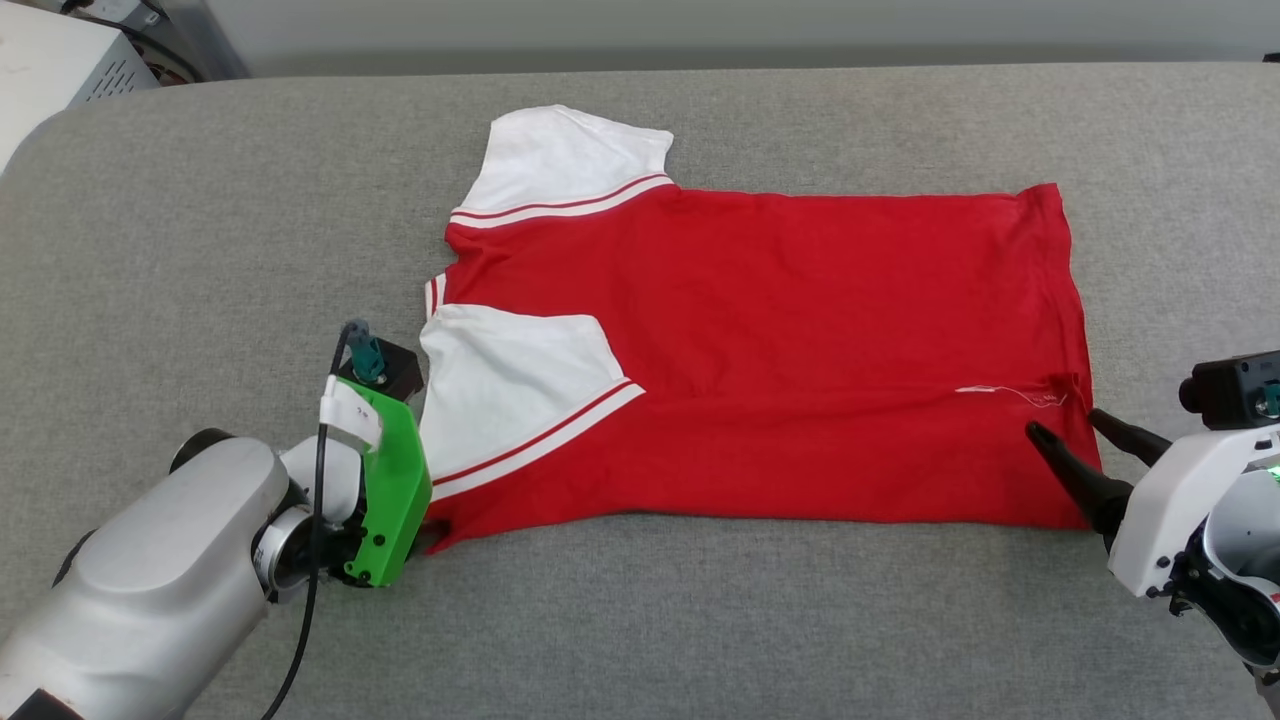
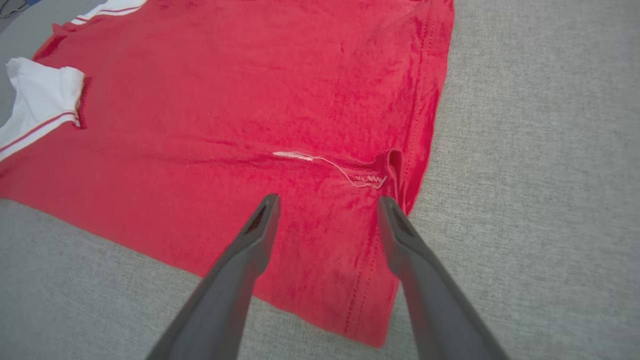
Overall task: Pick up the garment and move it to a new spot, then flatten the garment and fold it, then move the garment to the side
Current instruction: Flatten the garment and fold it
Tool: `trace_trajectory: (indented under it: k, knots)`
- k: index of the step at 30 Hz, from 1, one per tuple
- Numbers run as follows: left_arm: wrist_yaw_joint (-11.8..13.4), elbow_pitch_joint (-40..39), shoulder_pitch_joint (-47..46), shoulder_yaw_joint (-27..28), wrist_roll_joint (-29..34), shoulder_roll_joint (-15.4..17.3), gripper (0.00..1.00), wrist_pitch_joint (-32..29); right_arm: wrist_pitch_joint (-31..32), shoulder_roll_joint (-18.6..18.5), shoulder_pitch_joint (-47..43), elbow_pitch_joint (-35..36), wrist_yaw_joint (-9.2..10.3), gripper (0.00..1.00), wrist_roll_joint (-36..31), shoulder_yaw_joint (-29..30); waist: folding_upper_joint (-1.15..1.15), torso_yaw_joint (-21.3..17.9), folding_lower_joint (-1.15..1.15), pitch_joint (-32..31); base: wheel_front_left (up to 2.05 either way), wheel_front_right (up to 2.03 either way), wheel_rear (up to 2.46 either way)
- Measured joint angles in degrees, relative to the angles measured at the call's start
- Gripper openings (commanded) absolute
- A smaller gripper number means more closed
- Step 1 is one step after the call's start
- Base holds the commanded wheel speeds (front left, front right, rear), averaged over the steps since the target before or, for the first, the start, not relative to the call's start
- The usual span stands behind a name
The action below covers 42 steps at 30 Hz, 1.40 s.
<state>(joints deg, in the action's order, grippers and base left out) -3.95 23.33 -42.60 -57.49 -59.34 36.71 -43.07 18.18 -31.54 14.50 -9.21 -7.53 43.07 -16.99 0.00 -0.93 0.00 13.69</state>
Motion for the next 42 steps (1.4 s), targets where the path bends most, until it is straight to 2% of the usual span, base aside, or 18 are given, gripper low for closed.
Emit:
trace_trajectory:
  k: [7, 8, 9, 10, 16, 22, 27, 32, 37, 42]
  knots:
    - [-1.8, 4.6, -0.1, -0.9, 0.9, -1.3, 1.0, 2.2, 0.3, -0.2, 1.0, 0.0, 0.0, 1.0, 0.0, -0.7, 0.0, -0.8, 0.0, 1.1, 0.0, 0.0, 0.0]
    - [-2.0, 5.0, -0.1, -1.0, 1.0, -1.4, 0.59, 2.5, 0.3, -0.4, 1.0, 0.0, 0.0, 1.0, 0.0, -0.7, 0.0, -0.8, 0.0, 1.0, 0.0, 0.0, 0.0]
    - [-2.3, 5.4, -0.1, -1.2, 1.1, -1.5, 0.06, 3.1, 0.3, -0.6, 1.1, 0.0, 0.0, 1.0, 0.0, -0.7, 0.0, -0.8, 0.0, 0.8, 0.0, 0.0, 0.0]
    - [-2.4, 5.8, -0.1, -1.3, 1.1, -1.7, 0.0, 3.8, 0.3, -1.0, 1.2, 0.2, 0.0, 1.0, 0.0, -0.7, 0.0, -0.7, 0.0, 0.6, 0.0, 0.0, 0.0]
    - [-2.7, 6.0, 0.0, -0.3, 0.8, -2.4, 0.0, 10.0, 2.9, -5.0, 2.6, 3.2, 0.0, 1.0, -0.5, 0.0, 0.0, -0.2, 0.0, -1.3, 0.0, 0.0, 0.0]
    - [-2.9, 0.7, 0.0, 0.0, 1.0, -1.5, 0.0, 12.4, 14.5, -10.7, 3.6, 6.2, 0.0, 1.0, 0.8, 0.4, 0.0, 0.6, 0.0, -3.0, 0.0, 0.0, 0.0]
    - [-1.8, -4.0, 0.3, 0.0, 1.4, 0.0, 0.0, 12.3, 25.4, -12.2, 3.7, 6.2, 0.0, 1.0, 3.2, -0.2, 0.0, 1.3, 0.0, -2.9, 0.0, 0.0, 0.0]
    - [-0.5, -7.3, 0.6, 0.0, 1.7, 0.5, 0.0, 12.3, 28.8, -11.2, 3.9, 3.1, 0.0, 1.0, 2.5, -1.5, 0.0, 1.8, 0.0, -1.7, 0.0, 0.0, 0.0]
    - [-0.1, -8.5, 0.7, 0.0, 2.9, 1.1, 0.0, 12.3, 28.0, -6.8, 4.5, -2.5, 0.0, 1.0, 1.1, -3.0, 0.0, 2.4, 0.0, 0.0, 0.0, 0.0, 0.0]
    - [0.2, -8.5, 0.7, 0.0, 2.9, 1.3, 0.0, 12.5, 25.9, -4.0, 4.6, -8.2, 0.08, 1.0, 1.3, -3.7, 0.0, 3.0, 0.0, 1.5, 0.0, 0.0, 0.0]
